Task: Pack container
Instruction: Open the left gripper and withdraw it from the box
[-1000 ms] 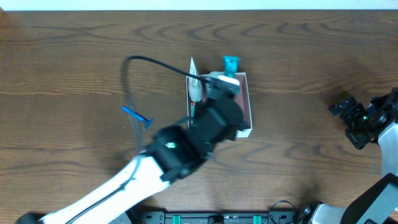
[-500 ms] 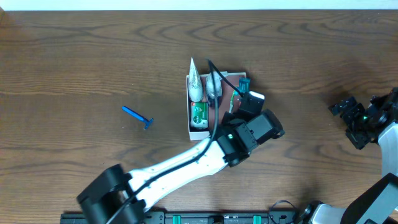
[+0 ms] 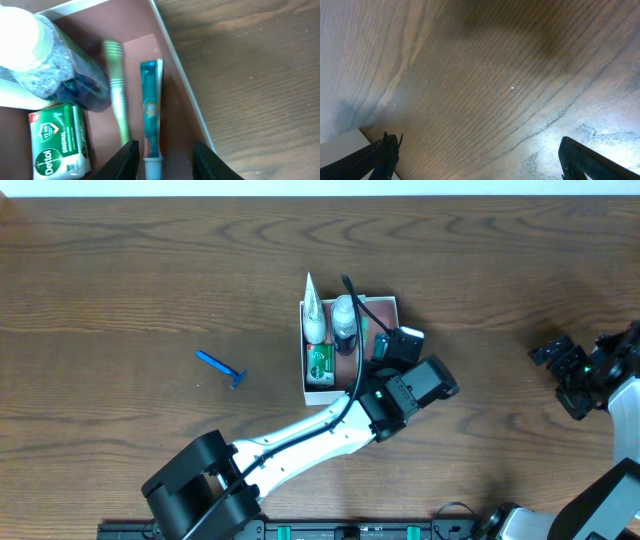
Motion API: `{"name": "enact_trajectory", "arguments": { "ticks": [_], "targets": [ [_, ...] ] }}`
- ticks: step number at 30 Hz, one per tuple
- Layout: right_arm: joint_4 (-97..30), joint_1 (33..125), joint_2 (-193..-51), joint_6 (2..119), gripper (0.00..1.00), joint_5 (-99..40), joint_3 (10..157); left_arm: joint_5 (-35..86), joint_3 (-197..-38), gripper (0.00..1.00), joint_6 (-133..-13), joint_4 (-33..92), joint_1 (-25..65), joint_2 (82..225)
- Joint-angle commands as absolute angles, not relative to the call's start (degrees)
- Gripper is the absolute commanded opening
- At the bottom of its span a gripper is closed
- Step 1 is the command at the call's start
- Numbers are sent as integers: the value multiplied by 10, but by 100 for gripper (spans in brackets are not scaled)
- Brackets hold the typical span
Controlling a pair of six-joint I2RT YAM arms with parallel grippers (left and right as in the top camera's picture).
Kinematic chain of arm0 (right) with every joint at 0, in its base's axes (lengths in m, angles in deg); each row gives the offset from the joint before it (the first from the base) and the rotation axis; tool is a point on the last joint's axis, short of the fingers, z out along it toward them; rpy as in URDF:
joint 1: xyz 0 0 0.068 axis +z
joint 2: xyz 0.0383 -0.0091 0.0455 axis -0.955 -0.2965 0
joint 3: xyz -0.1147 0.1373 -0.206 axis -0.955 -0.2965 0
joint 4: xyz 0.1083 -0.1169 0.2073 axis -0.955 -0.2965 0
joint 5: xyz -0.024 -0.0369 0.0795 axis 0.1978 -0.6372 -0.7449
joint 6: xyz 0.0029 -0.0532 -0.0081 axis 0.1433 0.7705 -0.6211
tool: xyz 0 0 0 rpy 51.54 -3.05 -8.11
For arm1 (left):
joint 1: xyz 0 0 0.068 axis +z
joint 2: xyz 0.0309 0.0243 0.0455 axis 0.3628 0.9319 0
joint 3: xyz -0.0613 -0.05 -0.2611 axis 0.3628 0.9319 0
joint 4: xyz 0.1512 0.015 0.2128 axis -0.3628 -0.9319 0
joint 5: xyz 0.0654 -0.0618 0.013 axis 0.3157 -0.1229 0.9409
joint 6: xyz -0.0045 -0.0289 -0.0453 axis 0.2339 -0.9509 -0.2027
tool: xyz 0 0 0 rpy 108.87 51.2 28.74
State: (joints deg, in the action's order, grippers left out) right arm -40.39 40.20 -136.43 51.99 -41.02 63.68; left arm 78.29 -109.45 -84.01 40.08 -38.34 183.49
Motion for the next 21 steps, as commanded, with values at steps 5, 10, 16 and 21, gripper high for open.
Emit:
{"name": "enact_trajectory", "arguments": {
  "ticks": [5, 10, 16, 21],
  "targets": [
    [-404, 396, -1366, 527, 99, -413, 642, 799, -1096, 37, -831, 409, -374, 1837],
    [-404, 396, -1366, 527, 99, -413, 642, 799, -1102, 37, -795, 409, -374, 1821],
    [-404, 396, -1366, 527, 99, -413, 642, 806, -1116, 37, -793, 340, -374, 1716],
    [-404, 396, -1366, 527, 99, -413, 642, 884, -1115, 37, -825, 250, -345, 1618]
  ]
}}
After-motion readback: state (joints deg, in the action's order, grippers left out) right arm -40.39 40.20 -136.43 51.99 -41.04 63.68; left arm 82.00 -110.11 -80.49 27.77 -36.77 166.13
